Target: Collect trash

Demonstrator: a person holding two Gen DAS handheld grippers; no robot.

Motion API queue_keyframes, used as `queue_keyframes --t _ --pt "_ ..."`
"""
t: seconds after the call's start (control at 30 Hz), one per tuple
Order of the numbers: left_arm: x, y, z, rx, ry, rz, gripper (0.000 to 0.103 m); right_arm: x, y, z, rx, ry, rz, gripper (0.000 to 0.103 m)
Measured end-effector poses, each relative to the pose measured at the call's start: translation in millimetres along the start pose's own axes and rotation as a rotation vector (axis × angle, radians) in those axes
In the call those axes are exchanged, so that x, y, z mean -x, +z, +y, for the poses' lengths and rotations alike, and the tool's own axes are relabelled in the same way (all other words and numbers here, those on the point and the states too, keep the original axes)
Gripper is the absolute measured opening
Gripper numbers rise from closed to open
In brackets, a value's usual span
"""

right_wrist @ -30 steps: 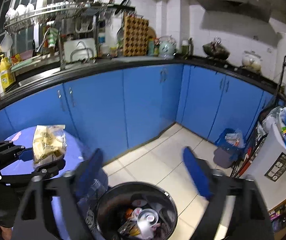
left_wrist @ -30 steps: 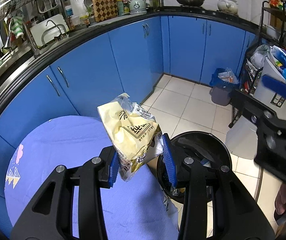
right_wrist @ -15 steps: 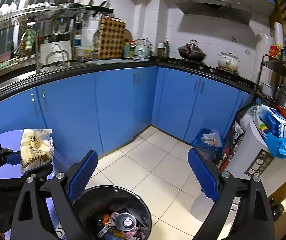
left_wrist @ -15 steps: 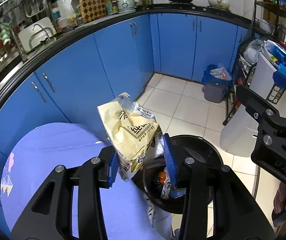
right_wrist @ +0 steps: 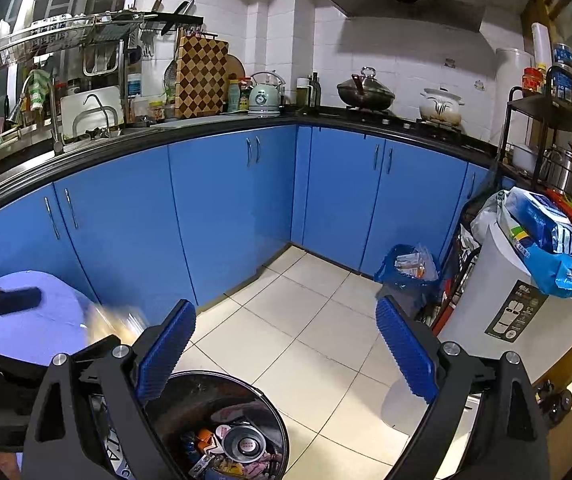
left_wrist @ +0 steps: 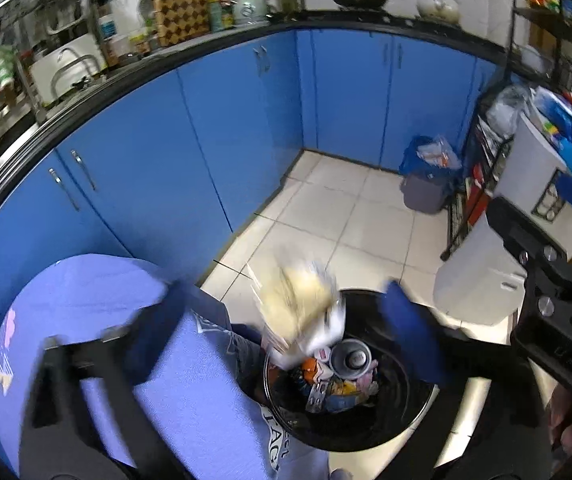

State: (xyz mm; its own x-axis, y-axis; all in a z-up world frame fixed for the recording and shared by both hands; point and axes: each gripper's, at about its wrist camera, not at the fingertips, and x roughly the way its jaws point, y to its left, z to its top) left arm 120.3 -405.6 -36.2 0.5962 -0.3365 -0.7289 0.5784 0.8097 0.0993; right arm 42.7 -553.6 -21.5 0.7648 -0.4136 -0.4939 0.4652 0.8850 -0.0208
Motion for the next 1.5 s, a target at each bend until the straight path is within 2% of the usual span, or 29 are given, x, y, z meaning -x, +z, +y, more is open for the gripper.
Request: queue_keyframes --t 0.17,0.33,1.0,1.5 --pt "-2.6 -2.3 8.1 0.019 -0.025 0.017 0.1 -0.6 0.3 1.1 -0.009 -0.004 0.008 0.089" --pt "-2.3 -6.0 13.4 0.007 0.012 0.022 0.1 1.9 1.2 0.2 -0.018 -0.002 0.008 0.089" --pt "24.2 -15.1 21.1 0.021 0.024 -0.025 0.1 26.2 -3.3 0.8 -0.011 -0.002 0.001 0.089" --pt "50.6 -26.1 22.4 0.028 -0.001 -0.048 0.1 50.8 -8.7 4.1 -0.006 0.011 0.004 0.089"
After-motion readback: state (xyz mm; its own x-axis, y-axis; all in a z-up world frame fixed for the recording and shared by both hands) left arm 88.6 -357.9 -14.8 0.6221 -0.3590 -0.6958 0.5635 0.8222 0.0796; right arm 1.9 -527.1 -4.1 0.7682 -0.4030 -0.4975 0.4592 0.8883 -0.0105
